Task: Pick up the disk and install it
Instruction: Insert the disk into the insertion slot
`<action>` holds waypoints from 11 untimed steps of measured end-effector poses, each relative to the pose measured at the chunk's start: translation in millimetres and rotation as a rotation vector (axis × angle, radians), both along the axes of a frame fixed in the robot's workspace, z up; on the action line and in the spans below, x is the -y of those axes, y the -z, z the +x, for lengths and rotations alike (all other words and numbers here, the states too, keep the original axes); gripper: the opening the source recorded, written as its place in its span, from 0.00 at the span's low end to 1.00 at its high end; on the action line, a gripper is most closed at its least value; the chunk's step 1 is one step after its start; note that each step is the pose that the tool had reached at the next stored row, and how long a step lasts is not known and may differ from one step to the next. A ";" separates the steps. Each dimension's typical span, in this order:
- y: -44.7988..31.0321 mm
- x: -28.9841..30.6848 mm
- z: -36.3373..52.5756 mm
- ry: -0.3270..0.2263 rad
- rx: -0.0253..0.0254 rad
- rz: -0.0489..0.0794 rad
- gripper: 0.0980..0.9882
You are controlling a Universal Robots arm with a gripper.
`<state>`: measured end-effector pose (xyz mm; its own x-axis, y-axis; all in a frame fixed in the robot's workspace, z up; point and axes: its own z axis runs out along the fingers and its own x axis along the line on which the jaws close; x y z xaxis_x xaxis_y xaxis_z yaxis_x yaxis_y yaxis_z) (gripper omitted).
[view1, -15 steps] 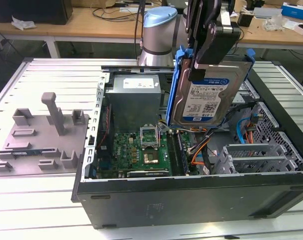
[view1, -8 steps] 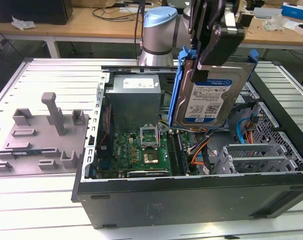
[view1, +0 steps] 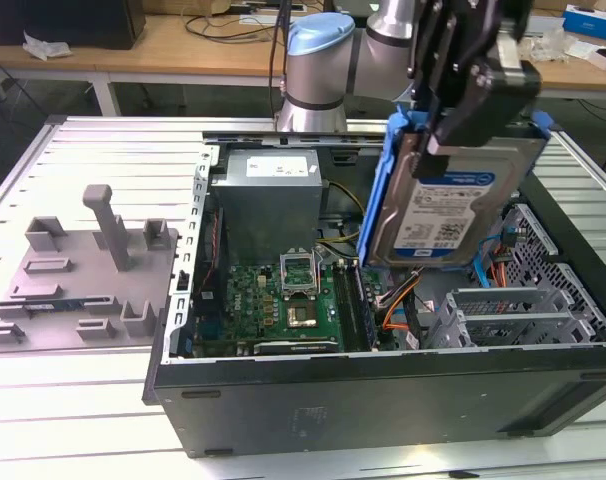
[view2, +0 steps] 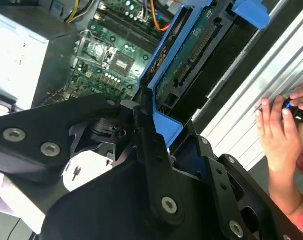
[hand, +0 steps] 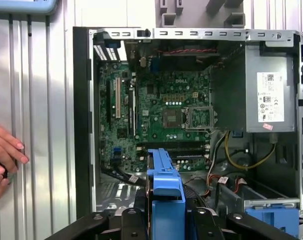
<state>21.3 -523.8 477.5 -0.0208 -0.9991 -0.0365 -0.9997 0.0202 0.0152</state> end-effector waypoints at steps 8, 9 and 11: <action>0.0 9.5 31.3 0.000 0.0000 0.000 0.30; 0.0 10.2 37.1 -0.001 0.0000 0.000 0.30; 0.0 11.5 48.7 -0.001 0.0000 0.000 0.30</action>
<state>69.9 -535.3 477.5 -0.0200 -0.9991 -0.0364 -0.9997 0.0194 0.0152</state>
